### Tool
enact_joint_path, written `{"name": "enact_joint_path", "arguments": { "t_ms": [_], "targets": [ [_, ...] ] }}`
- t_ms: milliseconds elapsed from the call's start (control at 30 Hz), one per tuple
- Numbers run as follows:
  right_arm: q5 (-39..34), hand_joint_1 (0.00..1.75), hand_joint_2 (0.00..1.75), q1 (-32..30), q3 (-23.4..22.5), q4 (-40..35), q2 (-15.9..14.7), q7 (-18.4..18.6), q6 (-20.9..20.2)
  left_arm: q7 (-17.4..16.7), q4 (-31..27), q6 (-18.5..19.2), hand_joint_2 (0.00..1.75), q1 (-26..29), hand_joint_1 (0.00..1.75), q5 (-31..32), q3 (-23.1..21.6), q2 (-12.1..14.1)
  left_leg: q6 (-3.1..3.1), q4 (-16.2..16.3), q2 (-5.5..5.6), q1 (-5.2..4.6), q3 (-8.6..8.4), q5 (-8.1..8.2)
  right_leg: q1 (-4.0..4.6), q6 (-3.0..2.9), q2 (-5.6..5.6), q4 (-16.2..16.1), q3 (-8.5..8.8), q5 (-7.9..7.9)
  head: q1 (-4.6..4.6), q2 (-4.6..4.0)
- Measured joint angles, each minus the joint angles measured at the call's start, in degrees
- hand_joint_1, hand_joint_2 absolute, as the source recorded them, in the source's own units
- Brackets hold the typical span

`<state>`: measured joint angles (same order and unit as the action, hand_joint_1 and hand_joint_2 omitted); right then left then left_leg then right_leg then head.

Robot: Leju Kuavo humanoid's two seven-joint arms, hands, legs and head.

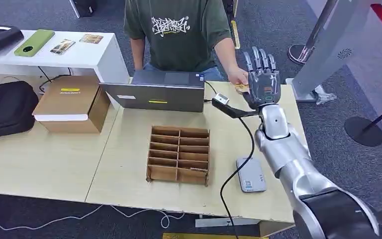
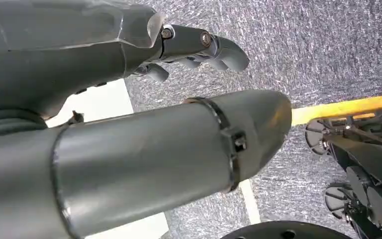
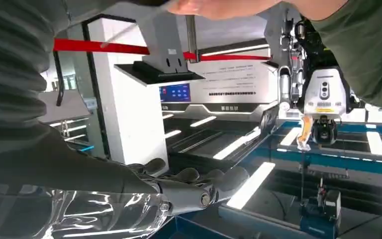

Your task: Pass the card to the sensor for recognition and then transmit it.

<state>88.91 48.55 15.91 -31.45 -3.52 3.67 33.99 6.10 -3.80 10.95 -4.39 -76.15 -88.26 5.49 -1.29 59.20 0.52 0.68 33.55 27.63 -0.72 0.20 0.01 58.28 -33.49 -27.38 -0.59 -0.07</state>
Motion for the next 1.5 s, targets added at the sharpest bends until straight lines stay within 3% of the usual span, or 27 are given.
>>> {"name": "enact_joint_path", "arguments": {
  "t_ms": [800, 867, 933, 1067, 1133, 1300, 1500],
  "targets": [
    [-1.34, 1.75, 1.75, 0.15, -0.35, 0.2, 0.0, -0.07, -1.4, -0.02, -0.04, 0.26, 0.0, 0.01, 0.0, -0.48, 0.0, 0.31, 0.0, 0.0, 0.0, 0.0, 0.0, 0.0, 0.0, 0.0, 0.0, 0.0, 0.0, 0.0, 0.0, 0.0],
    [-8.26, 1.75, 1.75, 0.14, -1.7, 0.07, 0.33, -4.36, -4.17, -0.02, -0.04, 0.26, 0.0, 0.01, 0.0, -0.65, 0.0, 0.31, 0.0, 0.0, 0.0, 0.0, 0.0, 0.0, 0.0, 0.0, 0.0, 0.0, 0.0, 0.0, 0.0, 0.0],
    [-18.23, 1.75, 1.75, 0.09, -4.66, -0.31, 1.07, -8.86, -9.74, -0.04, -0.04, 0.26, 0.0, 0.01, 0.0, -0.85, 0.0, 0.31, 0.0, 0.0, 0.0, 0.0, 0.0, 0.0, 0.0, 0.0, 0.01, 0.0, 0.0, 0.0, 0.0, 0.0],
    [-45.91, 1.75, 1.75, -0.66, -13.54, -3.69, 2.41, -13.13, -31.28, -0.72, -0.04, 0.26, 0.0, 0.02, 0.0, -1.05, 0.0, 0.31, 0.0, 0.0, 0.02, 0.0, -0.01, 0.0, 0.0, 0.0, 0.0, 0.0, 0.0, 0.0, 0.0, 0.0],
    [-53.23, 1.75, 1.75, -1.69, -16.79, -5.64, 2.4, -13.29, -35.74, -0.96, -0.04, 0.26, 0.0, 0.03, 0.0, -1.05, 0.0, 0.31, 0.0, 0.02, 0.06, -0.01, -0.01, 0.0, 0.0, 0.0, -0.05, 0.0, 0.0, 0.0, 0.0, 0.0],
    [-64.53, 1.75, 1.75, -3.99, -20.43, -10.42, 1.6, -12.02, -40.19, -0.98, -0.04, -0.02, 0.0, 0.06, 0.0, -1.4, 0.0, 0.28, 0.0, 0.02, 0.06, -0.01, -0.01, 0.0, 0.0, 0.01, -0.05, -0.02, -0.01, -0.01, 0.02, 0.0],
    [-68.02, 1.75, 1.75, -8.39, -20.61, -16.52, -0.2, -11.1, -40.44, -0.92, -0.04, -0.15, 0.0, 0.33, 0.0, -2.27, 0.0, 0.15, 0.01, 0.02, 0.06, -0.02, 0.01, 0.02, -0.01, 0.02, -0.04, -0.03, -0.01, -0.01, 0.0, 0.0]
  ]
}}
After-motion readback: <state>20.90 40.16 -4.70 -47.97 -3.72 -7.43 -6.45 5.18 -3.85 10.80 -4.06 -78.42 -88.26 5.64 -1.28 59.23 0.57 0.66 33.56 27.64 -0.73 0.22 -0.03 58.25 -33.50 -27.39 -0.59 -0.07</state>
